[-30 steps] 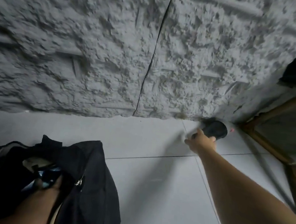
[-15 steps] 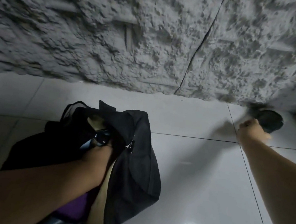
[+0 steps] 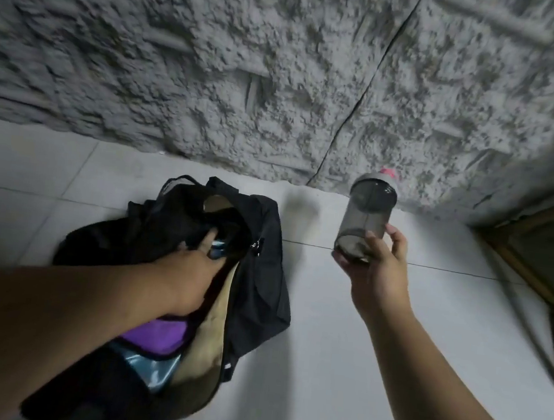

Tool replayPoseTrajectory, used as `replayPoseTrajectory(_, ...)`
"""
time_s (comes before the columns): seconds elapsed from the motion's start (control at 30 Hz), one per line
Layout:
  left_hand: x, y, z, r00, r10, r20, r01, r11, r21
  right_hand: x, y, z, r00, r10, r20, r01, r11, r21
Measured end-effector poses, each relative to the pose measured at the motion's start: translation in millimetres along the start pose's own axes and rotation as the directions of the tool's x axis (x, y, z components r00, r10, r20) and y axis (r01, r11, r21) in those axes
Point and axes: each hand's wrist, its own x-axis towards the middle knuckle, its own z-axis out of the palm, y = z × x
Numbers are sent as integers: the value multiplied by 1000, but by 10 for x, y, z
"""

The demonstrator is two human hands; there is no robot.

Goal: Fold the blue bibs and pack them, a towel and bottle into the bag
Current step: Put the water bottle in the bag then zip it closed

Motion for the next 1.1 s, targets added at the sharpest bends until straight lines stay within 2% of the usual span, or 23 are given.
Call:
replayPoseTrajectory(0.03,-126,22,-39,1000,3,31,-1,999,-37,-196,-7,165,999,34,42,-36,998,55)
replayPoseTrajectory(0.1,-469,-52,-75,999,45,-16,-45,999,-29,-568,6,501,980,102,171,-125,983,133)
replayPoseTrajectory(0.17,-746,-122,-65,997,73,-9,-73,997,11,-806,26,711,945,158,287,-205,968,142)
replayPoseTrajectory(0.23,-1094,-256,-80,994,107,-18,-103,985,136,-1108,35,959,903,206,377,-253,964,80)
replayPoseTrajectory(0.3,-1441,-378,-87,971,239,12,-232,924,304,-1395,67,1152,852,236,467,-260,965,-12)
replayPoseTrajectory(0.37,-1697,-531,-1,944,328,47,-320,865,387,-1693,87,1329,803,283,524,-273,957,-99)
replayPoseTrajectory(0.43,-1869,-662,38,951,305,49,-296,853,430,-1942,98,1477,763,329,556,-278,944,-178)
replayPoseTrajectory(0.53,-2095,-837,-9,979,173,112,-202,916,348,-2289,34,1734,706,344,619,-239,939,-249)
replayPoseTrajectory(0.67,-2503,-1161,-29,972,202,123,-231,920,318,-2674,-175,2211,593,362,719,-232,932,-278)
replayPoseTrajectory(0.77,-2806,-1426,12,962,272,29,-272,946,173,-2891,-199,2630,539,357,763,-247,933,-262)
replayPoseTrajectory(0.8,-2889,-1526,-23,953,301,-43,-297,952,75,-2952,-155,2763,521,362,773,-239,931,-275)
replayPoseTrajectory(0.87,-3010,-1772,-52,948,249,-199,-286,940,-187,-3080,30,2969,511,393,764,-204,919,-336)
replayPoseTrajectory(0.9,-3021,-1919,-54,948,178,-264,-261,911,-320,-3135,132,3033,506,409,759,-182,911,-370)
replayPoseTrajectory(0.97,-3027,-2187,-36,938,19,-345,-234,769,-595,-3263,312,3115,509,422,750,-111,896,-429)
replayPoseTrajectory(1.03,-3044,-2390,-21,947,-87,-311,-227,504,-833,-3318,475,3120,548,434,715,-78,877,-474)
replayPoseTrajectory(1.07,-3072,-2464,-18,961,-87,-263,-218,348,-912,-3343,546,3118,571,447,688,-85,866,-493)
replayPoseTrajectory(1.1,-3094,-2514,-24,972,-74,-224,-201,237,-950,-3373,609,3110,587,456,669,-91,858,-505)
